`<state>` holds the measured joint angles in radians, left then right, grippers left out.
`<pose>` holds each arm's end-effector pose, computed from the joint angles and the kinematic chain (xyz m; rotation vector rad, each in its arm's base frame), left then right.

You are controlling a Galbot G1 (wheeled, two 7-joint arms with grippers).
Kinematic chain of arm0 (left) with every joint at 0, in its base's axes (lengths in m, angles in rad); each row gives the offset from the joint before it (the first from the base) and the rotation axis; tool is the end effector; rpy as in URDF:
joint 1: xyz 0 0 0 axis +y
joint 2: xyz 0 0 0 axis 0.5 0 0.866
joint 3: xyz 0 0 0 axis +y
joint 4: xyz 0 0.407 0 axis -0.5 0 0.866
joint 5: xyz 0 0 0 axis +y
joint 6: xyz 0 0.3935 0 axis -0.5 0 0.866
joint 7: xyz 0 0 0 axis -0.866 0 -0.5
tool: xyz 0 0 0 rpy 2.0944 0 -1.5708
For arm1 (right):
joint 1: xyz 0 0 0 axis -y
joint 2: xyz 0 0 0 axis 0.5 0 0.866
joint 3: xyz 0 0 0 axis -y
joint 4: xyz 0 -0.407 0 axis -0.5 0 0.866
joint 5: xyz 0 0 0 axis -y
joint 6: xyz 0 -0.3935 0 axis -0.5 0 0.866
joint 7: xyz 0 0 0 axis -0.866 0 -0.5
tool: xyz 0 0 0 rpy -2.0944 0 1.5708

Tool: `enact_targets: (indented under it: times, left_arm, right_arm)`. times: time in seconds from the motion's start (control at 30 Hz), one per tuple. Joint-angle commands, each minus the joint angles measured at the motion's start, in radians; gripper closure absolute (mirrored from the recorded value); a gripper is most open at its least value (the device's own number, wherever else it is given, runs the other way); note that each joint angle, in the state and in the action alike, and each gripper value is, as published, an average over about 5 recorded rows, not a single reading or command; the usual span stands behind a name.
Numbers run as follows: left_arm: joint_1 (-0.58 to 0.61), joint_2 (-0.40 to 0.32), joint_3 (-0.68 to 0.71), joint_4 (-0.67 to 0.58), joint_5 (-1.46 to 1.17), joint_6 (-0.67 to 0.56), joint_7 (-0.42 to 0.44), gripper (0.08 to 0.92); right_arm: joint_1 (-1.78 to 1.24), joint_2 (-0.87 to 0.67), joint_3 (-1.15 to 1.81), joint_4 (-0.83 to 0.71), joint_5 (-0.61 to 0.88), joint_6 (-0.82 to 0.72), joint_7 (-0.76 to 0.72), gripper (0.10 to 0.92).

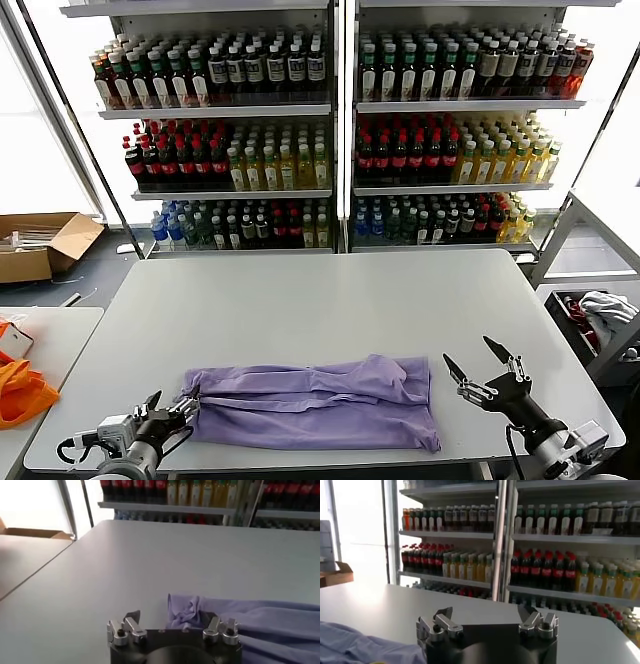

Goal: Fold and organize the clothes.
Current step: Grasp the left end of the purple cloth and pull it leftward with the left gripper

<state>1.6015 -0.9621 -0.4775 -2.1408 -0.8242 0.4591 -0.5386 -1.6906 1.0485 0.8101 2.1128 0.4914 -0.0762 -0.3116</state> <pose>0.1927 0.0988 -0.3174 0.1543 -2.5021 0.0994 0.1811 -0.1843 -0.2974 0.5356 -2.9651 0.1184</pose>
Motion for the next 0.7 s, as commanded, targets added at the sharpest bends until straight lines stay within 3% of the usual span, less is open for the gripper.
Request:
enact_targets:
  times: [0.03, 0.5, 0.7]
  left_arm:
    - [0.006, -0.042, 0.025, 0.017, -0.062, 0.009, -0.047, 0.374]
    - [-0.005, -0.058, 0.053, 0.027, -0.060, -0.010, -0.013, 0.781]
    - [-0.009, -0.051, 0.007, 0.032, -0.062, -0.016, 0.031, 0.880]
  right_arm:
    - [-0.024, 0.013, 0.025, -0.003, 0.004, 0.020, -0.002, 0.203]
    - [-0.010, 0.014, 0.014, 0.010, 0.001, 0.013, -0.017, 0.203]
    - [-0.011, 0.011, 0.019, 0.003, 0.005, 0.016, -0.018, 0.203]
